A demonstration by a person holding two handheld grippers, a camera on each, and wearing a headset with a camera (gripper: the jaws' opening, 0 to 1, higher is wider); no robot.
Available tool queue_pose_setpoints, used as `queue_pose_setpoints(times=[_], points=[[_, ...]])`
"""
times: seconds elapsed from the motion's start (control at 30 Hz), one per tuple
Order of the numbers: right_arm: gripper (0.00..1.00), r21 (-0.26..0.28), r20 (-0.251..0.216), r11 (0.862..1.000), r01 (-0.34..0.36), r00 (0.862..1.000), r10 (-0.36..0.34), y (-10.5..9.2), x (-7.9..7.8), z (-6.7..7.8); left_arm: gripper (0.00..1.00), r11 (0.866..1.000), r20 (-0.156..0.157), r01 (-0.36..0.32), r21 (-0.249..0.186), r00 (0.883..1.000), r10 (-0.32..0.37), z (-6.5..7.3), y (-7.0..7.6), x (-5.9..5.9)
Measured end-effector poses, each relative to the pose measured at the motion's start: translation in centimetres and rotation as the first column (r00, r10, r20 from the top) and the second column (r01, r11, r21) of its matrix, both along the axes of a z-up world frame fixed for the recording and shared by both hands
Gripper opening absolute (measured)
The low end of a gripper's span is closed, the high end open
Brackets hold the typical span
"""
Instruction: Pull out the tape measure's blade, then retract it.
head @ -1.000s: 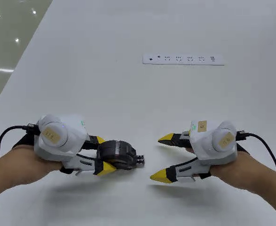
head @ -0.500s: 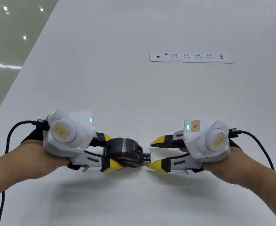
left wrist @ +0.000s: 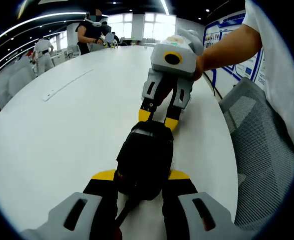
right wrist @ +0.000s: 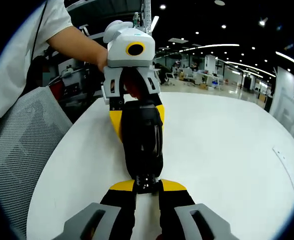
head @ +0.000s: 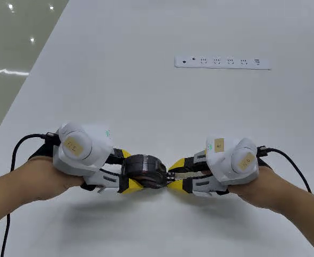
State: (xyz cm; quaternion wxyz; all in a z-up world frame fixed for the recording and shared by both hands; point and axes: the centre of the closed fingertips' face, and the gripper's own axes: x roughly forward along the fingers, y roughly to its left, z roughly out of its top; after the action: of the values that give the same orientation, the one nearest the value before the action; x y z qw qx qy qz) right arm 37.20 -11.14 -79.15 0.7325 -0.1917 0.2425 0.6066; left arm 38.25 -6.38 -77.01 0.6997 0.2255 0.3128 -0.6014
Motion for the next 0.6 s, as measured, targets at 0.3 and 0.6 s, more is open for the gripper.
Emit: queue_pose_setpoints(times=[0.3, 0.6], points=[[0.14, -0.007, 0.009, 1.0, -0.016, 1.0, 0.016, 0.15, -0.02, -0.11, 0.29, 1.0, 0.004, 0.003, 0.003, 1.0, -0.003, -0.02, -0.02, 0.02], [0.12, -0.036, 0.009, 0.999, -0.023, 1.0, 0.023, 0.22, 0.1, -0.14, 0.28, 1.0, 0.011, 0.016, 0.017, 1.0, -0.016, -0.03, -0.01, 0.04]])
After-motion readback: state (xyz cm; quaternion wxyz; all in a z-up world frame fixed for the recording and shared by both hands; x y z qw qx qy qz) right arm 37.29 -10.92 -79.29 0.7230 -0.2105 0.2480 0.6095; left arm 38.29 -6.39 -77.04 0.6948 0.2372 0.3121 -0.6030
